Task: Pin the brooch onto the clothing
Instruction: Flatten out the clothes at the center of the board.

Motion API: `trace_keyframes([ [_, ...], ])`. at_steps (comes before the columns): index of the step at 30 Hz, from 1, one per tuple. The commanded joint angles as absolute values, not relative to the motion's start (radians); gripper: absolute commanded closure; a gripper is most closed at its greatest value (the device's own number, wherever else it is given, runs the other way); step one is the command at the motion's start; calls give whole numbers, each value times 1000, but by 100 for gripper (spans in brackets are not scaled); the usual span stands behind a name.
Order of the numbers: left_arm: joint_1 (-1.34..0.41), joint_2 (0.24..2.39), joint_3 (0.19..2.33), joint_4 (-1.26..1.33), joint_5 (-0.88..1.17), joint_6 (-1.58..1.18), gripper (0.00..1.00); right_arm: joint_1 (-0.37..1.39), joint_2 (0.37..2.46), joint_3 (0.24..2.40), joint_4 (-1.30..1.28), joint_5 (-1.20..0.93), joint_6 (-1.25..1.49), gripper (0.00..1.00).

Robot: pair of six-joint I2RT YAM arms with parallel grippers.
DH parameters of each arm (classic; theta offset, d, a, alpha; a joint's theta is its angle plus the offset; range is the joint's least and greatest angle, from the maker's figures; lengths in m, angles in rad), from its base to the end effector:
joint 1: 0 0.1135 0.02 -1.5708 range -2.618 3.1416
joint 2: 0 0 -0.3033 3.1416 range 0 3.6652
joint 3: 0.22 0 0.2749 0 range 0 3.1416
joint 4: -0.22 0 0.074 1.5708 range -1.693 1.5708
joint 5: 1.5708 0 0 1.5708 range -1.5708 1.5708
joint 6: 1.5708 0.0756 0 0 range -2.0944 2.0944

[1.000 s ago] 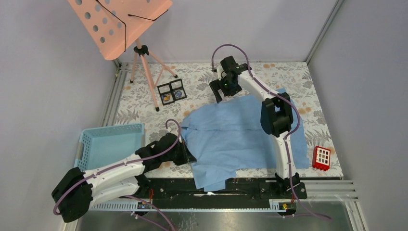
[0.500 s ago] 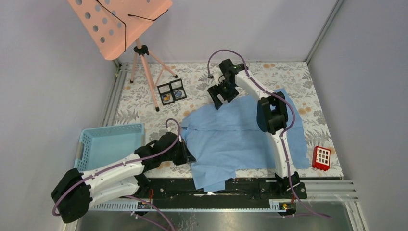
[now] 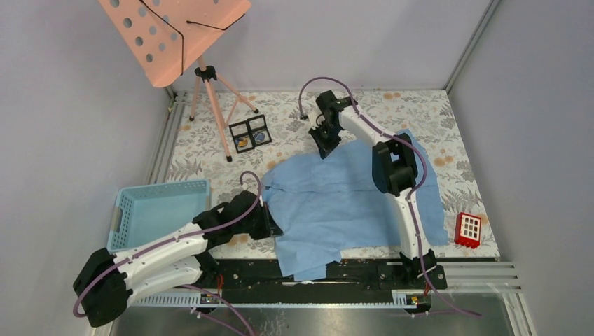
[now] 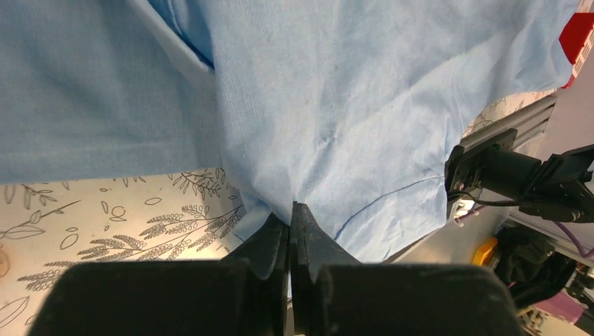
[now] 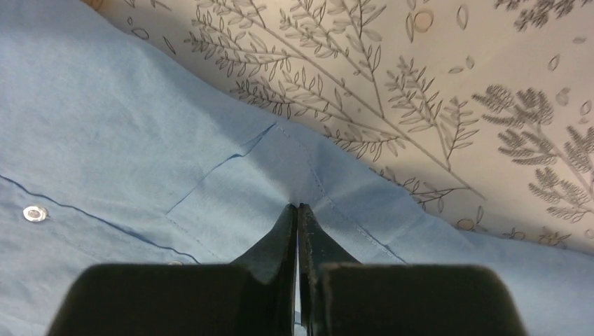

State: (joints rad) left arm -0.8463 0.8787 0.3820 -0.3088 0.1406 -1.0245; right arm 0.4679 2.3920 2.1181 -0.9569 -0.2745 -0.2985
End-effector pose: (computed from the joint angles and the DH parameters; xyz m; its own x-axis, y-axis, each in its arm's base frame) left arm 0.1206 -0.1523 0.1646 -0.9368 -0.2180 -0.2736 0.0102 0.7646 -0.6444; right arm 0.4954 0.2733 0.1670 -0.6528 -0.6470 -0.3939 -0.7395 0.6571 0.1462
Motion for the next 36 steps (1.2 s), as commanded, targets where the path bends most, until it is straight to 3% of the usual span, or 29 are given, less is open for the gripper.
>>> trace_keyframes([
  [1,-850,847,517,-407,37,-951,100,486,2215,1962,-818,-223,-256,100],
  [10,-851,849,1063,-686,-167,-526,100,485,1686,1710,-573,119,-176,100],
  [17,-851,955,1579,-817,-59,-278,100,485,1316,1679,-486,365,-182,100],
  [27,-851,1135,2205,-970,75,-146,100,486,1020,1806,-410,305,-187,100],
  [31,-851,1171,2327,-967,113,-157,100,486,963,1861,-405,229,-163,100],
  [36,-851,1177,2225,-913,88,-196,100,486,937,1795,-394,256,-162,100],
])
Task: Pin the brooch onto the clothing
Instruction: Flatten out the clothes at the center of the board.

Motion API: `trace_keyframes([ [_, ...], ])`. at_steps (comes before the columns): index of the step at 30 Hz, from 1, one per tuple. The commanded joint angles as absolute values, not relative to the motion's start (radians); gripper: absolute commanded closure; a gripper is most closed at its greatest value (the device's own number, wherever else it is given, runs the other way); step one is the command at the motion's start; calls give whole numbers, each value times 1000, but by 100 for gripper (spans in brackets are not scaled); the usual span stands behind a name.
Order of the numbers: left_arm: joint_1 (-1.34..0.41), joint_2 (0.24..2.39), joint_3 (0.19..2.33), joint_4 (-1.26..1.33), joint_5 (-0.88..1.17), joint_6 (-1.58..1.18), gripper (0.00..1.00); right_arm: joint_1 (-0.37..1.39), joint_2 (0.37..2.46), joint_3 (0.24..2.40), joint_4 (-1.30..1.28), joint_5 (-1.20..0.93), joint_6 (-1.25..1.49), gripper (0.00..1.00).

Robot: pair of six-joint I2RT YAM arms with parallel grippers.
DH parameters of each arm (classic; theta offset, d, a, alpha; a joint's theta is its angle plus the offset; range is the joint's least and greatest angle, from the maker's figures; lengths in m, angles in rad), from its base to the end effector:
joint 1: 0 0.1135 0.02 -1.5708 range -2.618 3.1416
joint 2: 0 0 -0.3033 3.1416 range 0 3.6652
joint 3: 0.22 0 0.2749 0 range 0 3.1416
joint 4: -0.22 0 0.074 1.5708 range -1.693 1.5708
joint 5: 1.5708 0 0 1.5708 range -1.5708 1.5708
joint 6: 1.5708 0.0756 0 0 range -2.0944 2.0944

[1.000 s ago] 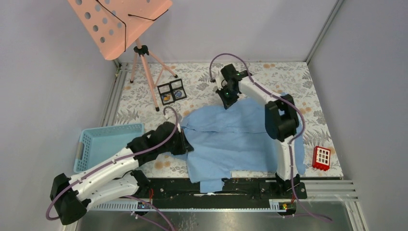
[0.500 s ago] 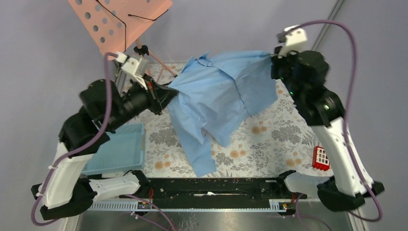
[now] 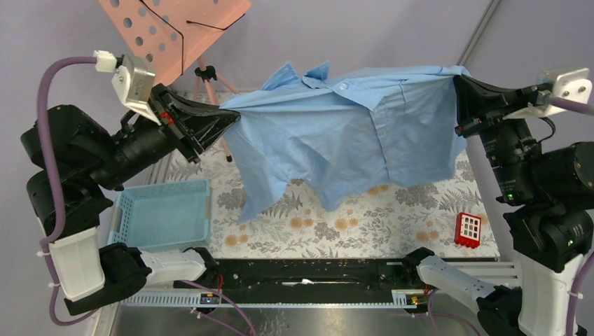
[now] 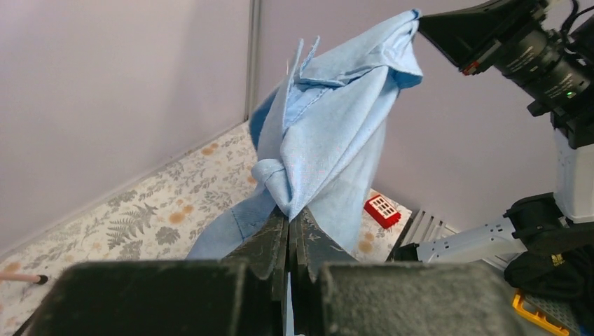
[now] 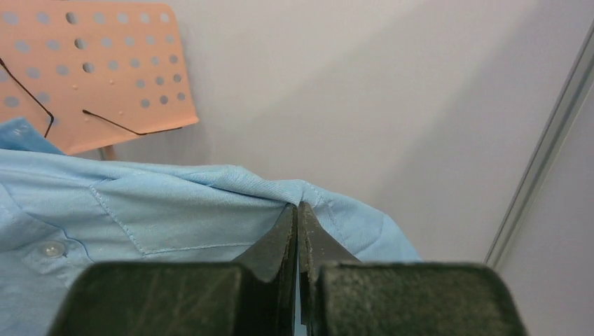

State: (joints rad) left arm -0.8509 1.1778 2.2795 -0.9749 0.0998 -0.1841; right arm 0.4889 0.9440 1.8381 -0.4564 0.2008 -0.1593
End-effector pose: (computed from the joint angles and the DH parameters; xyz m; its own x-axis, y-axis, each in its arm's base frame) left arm 0.0732 -0.0949 0.6790 -0.0669 -0.2000 -0.9775 0.8148 0.5545 -0.1692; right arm 0.0931 0.0325 0.6686 0.4172 0.0459 -0.9077 -0.2376 0.9695 -0.0602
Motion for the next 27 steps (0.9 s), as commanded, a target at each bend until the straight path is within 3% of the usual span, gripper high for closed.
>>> trace_keyframes([
  [1,-851,1177,2172,-894,62,-203,100,486,938,1751,-376,278,-169,100],
  [5,-827,1225,1992,-831,-98,-220,100,484,988,1539,-283,402,-198,100],
  [11,-555,1419,1718,-661,35,-358,100,345,1245,1345,-170,334,-68,100],
  [13,-516,1546,1718,-649,71,-372,92,298,1387,1386,-206,286,-24,98],
  [14,-505,1593,1723,-648,89,-380,73,286,1454,1434,-259,259,-18,84],
  [17,-496,1687,1727,-669,122,-392,33,284,1632,1588,-456,179,-20,21],
  [18,-496,1689,1700,-663,128,-400,23,285,1650,1607,-490,159,-11,13],
  [21,-505,1642,1591,-607,132,-410,2,285,1622,1554,-519,103,49,4],
  [27,-510,1467,1307,-484,117,-463,1,302,1453,1296,-497,-106,224,1],
])
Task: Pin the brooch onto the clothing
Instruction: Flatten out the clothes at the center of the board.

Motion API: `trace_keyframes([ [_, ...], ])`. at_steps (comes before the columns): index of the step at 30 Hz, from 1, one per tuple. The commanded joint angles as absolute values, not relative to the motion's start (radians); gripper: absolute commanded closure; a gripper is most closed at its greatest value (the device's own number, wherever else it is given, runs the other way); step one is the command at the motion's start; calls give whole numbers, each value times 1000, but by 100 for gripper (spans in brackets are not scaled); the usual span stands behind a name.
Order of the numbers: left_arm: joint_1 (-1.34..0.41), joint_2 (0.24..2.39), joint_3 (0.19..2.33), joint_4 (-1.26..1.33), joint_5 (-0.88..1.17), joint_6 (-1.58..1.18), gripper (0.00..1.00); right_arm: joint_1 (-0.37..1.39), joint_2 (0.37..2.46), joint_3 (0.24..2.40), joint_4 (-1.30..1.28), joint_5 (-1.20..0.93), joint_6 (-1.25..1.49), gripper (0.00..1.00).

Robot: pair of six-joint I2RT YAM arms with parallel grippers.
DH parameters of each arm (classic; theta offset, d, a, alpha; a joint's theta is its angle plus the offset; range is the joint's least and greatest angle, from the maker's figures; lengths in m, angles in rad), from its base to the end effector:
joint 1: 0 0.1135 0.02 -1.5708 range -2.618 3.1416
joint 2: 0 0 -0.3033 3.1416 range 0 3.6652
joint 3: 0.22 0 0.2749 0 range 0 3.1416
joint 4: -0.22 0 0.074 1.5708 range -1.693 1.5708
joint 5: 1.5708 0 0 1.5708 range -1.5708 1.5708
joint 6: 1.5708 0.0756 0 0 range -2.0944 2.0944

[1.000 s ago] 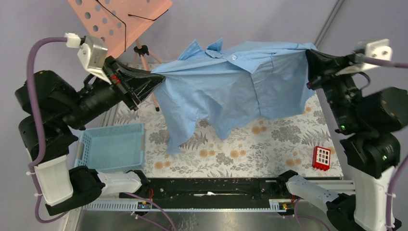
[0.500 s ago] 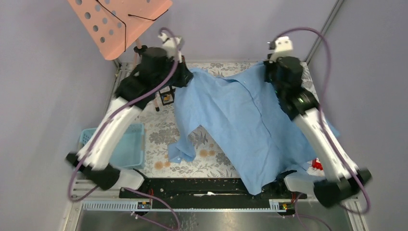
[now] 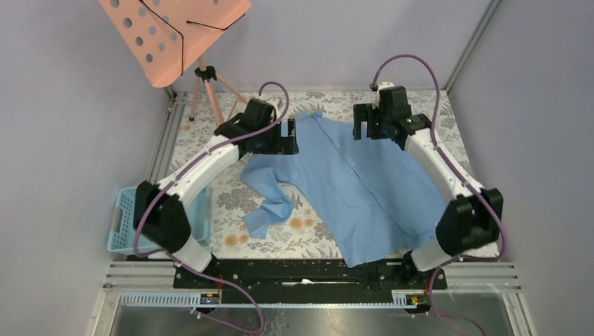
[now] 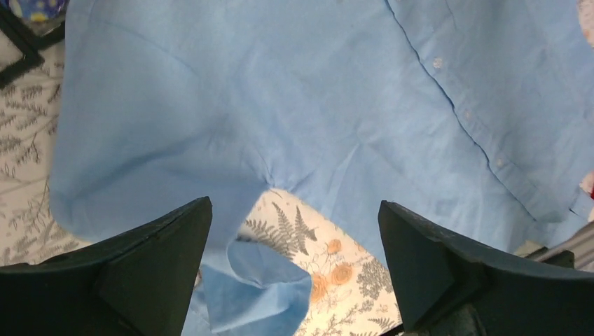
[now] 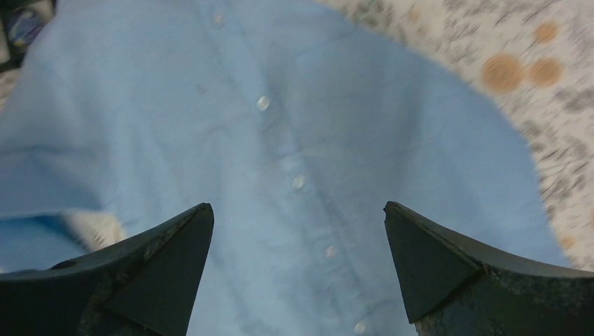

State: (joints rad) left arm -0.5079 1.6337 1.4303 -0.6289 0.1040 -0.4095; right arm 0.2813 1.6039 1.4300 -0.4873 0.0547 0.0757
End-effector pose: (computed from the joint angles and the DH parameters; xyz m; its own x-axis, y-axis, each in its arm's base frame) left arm 0.3582 -0.2084 0.3104 -0.8096 -0.0026 -0.5870 0.2425 0.9092 -0.3384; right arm 0.4072 0.1134 0.3375 -0.6061 -0.0965 -0.7895 -0.1904 0.9814 0.0262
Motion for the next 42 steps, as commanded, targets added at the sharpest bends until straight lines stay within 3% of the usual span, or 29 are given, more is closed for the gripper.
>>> trace_keyframes([
  [1,-510,1441,1254,-466,111,-477,1,311,1422,1244,-486,-116,251,0],
  [6,-515,1293,1025,-426,-20,-574,1,411,1319,1048,-443,-127,324,0],
  [12,-529,1172,794,-283,36,-664,1,555,1255,914,-383,-77,398,0],
  [21,-603,1329,845,-298,-129,-677,3,642,1222,800,-294,-46,488,0],
  [22,-608,1338,848,-318,-194,-682,15,644,1213,794,-301,-31,487,0],
  [25,-604,1287,808,-359,-363,-738,72,644,1188,794,-353,45,476,0],
  [27,-589,1205,751,-367,-414,-779,97,643,1174,796,-385,78,462,0],
  [36,-571,646,539,-576,-538,-1009,100,707,1207,718,-327,73,501,0],
  [42,-568,522,543,-735,-525,-1025,100,829,1322,746,-271,92,541,0],
])
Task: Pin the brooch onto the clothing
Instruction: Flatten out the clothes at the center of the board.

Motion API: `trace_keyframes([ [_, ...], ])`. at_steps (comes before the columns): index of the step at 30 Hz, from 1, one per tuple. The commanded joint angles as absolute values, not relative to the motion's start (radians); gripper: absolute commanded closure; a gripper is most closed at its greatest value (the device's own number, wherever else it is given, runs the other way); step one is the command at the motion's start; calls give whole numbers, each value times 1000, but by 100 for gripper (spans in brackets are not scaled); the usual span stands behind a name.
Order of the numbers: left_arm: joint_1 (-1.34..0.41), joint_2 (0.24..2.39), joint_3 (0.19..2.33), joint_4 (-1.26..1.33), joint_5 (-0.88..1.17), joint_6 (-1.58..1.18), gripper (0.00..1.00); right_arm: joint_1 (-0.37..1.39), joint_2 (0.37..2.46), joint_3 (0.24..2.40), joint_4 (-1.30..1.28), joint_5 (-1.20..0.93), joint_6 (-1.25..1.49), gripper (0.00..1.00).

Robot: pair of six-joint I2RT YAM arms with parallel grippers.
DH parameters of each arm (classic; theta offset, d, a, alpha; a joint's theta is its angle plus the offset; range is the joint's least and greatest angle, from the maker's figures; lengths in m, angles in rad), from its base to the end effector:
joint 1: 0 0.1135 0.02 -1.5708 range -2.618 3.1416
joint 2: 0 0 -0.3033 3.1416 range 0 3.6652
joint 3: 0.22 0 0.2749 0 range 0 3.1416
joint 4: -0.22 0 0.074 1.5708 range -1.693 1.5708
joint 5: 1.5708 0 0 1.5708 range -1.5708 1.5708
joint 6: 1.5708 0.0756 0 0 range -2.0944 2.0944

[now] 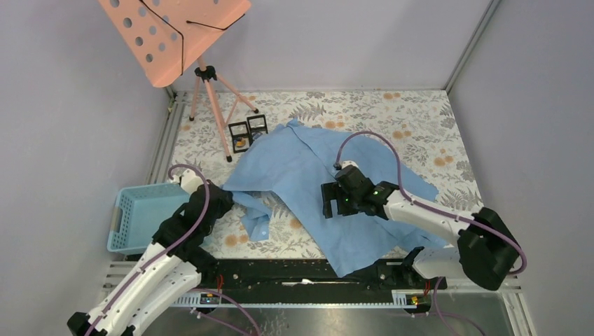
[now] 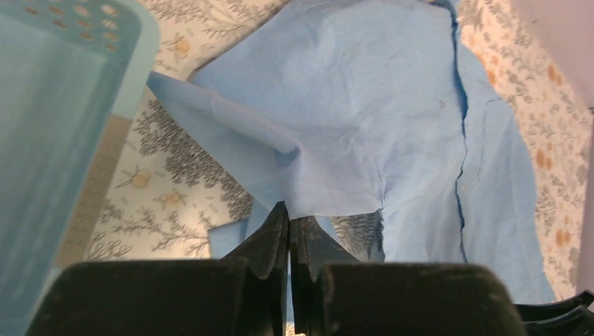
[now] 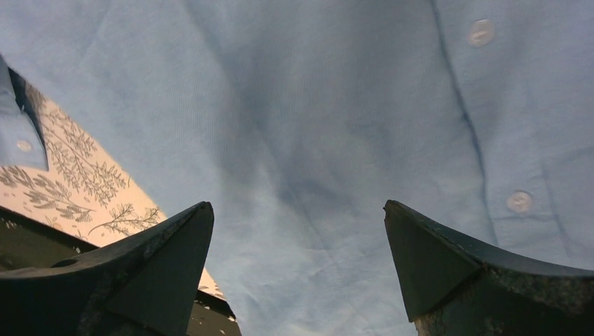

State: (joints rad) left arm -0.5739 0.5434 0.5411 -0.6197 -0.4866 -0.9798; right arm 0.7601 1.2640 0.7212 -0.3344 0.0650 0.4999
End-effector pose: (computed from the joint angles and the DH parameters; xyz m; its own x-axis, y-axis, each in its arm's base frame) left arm 0.1395 -0.0481 0.2476 -0.4061 -0.6115 -0.6791 -0.3167 0.7913 -0.5230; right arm 0.2097 0.1926 0.2005 -0.8043 -0.1046 -0.5850 -0.3098 0.9138 0.2626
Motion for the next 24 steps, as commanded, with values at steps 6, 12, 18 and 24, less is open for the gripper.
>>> trace_keyframes([
  [6,-568,479,642,-762,-487,-925,36,929,1383,820,-289,123,551,0],
  [12,-569,595,840,-772,-465,-769,5,891,1291,913,-438,273,517,0],
  [18,-621,824,910,-609,-328,-731,4,659,1307,982,-500,230,429,0],
  [24,-689,1063,967,-404,-234,-736,3,419,1453,1141,-511,162,327,1],
])
